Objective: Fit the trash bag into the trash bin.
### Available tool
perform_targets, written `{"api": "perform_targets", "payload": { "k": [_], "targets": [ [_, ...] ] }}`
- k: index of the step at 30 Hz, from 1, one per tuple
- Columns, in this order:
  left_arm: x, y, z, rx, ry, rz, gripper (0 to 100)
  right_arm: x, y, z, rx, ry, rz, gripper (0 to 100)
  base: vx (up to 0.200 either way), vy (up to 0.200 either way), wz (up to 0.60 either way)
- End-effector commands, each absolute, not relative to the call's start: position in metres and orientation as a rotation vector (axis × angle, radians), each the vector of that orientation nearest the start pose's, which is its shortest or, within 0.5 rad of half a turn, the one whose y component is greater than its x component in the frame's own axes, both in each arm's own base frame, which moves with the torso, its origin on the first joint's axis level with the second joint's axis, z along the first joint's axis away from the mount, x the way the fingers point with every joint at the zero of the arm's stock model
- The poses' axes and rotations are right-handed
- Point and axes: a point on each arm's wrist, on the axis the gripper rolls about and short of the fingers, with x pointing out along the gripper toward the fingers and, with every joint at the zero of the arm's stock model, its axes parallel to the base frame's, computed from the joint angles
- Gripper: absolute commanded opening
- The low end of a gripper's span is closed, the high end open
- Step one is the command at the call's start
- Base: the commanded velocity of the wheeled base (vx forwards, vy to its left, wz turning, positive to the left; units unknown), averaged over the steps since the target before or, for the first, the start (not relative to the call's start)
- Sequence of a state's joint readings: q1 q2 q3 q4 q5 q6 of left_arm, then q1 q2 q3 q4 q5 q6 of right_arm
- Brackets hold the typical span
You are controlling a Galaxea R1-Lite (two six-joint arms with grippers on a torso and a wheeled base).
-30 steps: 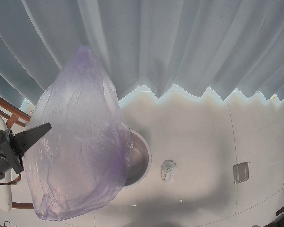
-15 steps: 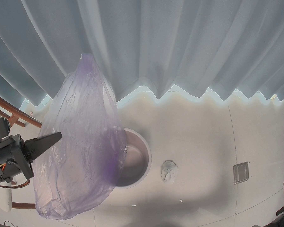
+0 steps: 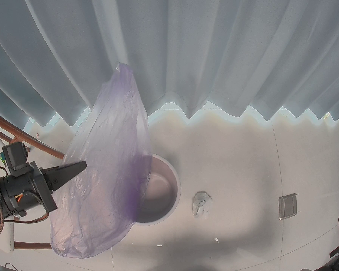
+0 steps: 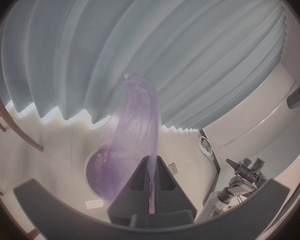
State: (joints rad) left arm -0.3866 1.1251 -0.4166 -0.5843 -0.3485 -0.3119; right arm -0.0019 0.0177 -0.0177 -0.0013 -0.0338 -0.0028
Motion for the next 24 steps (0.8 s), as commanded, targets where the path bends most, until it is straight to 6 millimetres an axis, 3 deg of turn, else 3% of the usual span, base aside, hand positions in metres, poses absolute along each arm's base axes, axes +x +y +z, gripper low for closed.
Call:
{"api": "perform_targets", "payload": {
  "k": [1,7,13,24],
  "targets": [
    [0.149,-0.072,0.204,-0.297,0.245,-0.688,0,-0.023,-0.001,0.076,-0.003,0.000,-0.035,0,0.000,0.000,0.00],
    [0.151,-0.087,0.205,-0.300,0.200,-0.717,0,-0.023,-0.001,0.076,-0.003,0.000,-0.035,0,0.000,0.000,0.00],
    [0.156,-0.090,0.189,-0.294,0.256,-0.709,0,-0.023,-0.001,0.076,-0.003,0.000,-0.035,0,0.000,0.000,0.00],
    [0.170,-0.075,0.162,-0.279,0.312,-0.593,0,-0.023,-0.001,0.076,-0.003,0.000,-0.035,0,0.000,0.000,0.00]
  ]
}}
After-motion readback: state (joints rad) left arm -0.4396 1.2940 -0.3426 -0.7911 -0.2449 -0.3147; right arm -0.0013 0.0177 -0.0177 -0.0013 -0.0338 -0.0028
